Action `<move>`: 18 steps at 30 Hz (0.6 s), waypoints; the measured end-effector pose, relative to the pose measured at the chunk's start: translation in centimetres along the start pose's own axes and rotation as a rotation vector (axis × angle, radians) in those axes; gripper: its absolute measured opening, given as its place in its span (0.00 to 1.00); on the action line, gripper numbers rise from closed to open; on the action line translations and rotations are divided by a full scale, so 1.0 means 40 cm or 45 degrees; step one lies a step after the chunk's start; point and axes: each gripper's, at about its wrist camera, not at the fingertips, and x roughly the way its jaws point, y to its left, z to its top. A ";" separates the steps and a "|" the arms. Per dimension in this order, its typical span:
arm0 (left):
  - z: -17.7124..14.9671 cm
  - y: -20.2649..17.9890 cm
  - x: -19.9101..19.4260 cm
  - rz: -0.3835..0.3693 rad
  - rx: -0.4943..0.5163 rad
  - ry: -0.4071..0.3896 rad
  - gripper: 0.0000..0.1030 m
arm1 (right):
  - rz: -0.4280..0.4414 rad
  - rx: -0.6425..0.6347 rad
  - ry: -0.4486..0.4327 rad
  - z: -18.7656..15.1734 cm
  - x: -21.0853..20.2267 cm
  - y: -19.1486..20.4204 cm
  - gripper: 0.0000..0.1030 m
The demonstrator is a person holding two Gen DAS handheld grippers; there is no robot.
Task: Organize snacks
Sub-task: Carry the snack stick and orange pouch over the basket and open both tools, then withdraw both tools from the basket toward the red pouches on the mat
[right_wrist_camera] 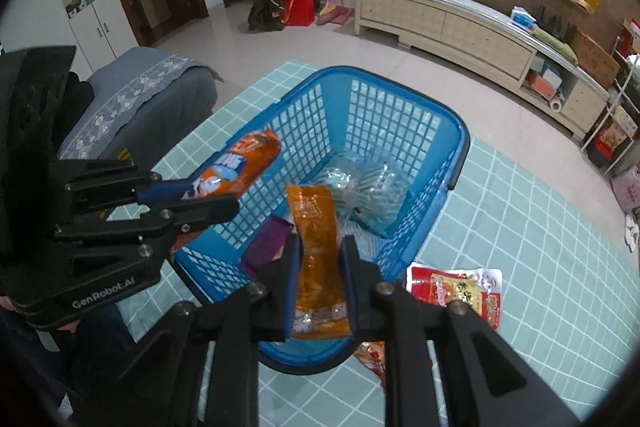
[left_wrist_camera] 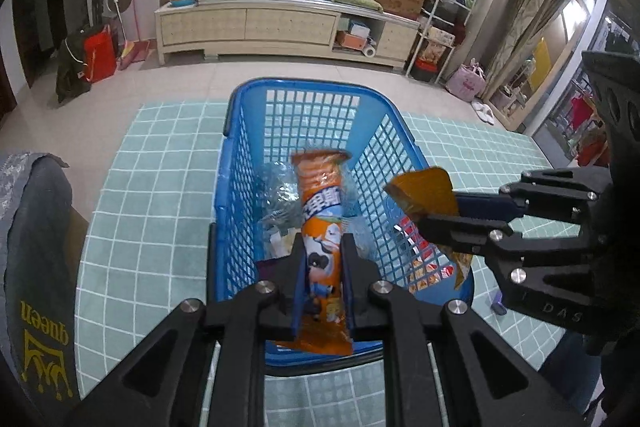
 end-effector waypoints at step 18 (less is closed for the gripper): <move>-0.034 -0.028 -0.082 0.019 0.048 -0.054 0.61 | -0.058 0.023 -0.072 -0.033 -0.082 -0.026 0.71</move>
